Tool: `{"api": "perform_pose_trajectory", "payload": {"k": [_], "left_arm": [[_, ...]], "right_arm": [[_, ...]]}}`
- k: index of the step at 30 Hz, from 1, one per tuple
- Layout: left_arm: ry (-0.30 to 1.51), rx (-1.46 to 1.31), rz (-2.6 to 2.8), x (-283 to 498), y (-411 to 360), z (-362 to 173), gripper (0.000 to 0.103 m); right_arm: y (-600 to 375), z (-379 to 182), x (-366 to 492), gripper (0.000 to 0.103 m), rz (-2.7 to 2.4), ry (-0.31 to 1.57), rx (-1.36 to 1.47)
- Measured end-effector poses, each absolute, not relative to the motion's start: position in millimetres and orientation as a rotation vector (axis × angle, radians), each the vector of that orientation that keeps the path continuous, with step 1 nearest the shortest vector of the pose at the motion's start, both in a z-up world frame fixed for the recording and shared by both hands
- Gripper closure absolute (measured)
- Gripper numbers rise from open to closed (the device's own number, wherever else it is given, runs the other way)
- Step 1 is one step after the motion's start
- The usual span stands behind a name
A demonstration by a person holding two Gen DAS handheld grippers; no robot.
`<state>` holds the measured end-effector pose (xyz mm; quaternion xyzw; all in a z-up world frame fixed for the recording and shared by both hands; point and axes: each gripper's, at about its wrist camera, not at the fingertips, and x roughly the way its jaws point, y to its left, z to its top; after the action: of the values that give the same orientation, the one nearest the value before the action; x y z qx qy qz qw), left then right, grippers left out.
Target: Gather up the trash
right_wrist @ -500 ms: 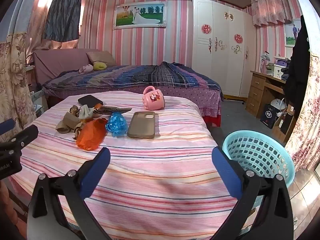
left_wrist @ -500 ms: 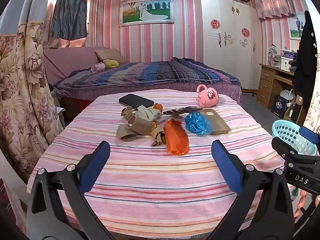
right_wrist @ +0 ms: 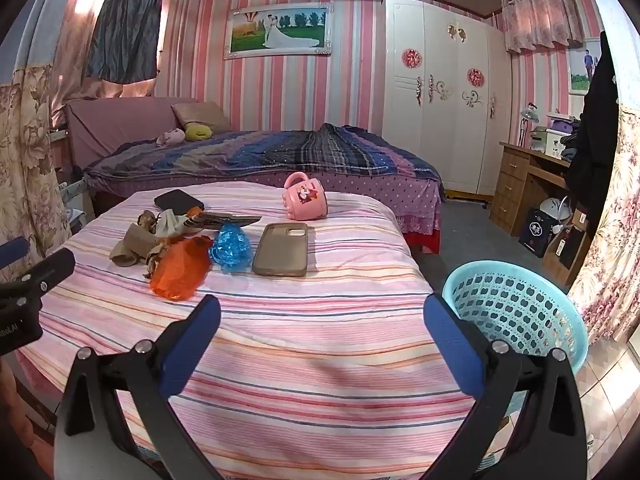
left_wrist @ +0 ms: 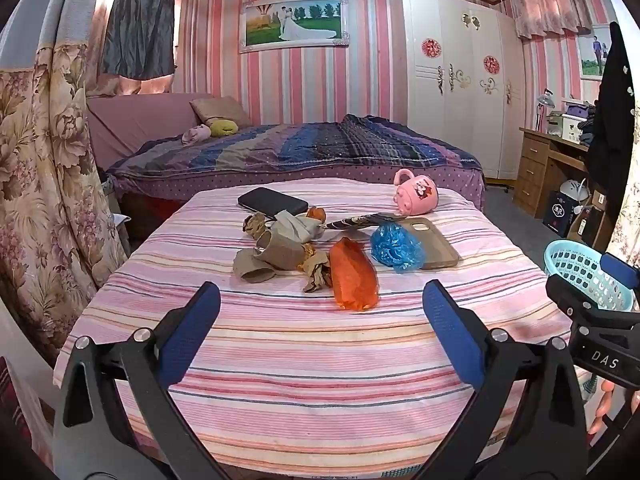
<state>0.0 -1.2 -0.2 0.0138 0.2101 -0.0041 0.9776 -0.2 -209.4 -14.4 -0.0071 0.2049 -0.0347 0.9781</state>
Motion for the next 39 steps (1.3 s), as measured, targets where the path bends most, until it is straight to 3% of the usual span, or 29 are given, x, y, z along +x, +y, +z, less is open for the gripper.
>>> {"api": "perform_pose_trajectory", "payload": {"k": [39], "left_arm": [[0.42, 0.013, -0.003, 0.6, 6.5, 0.7, 0.005]], "right_arm": [[-214.4, -12.9, -3.6, 0.004, -0.082, 0.406, -0.02]]}}
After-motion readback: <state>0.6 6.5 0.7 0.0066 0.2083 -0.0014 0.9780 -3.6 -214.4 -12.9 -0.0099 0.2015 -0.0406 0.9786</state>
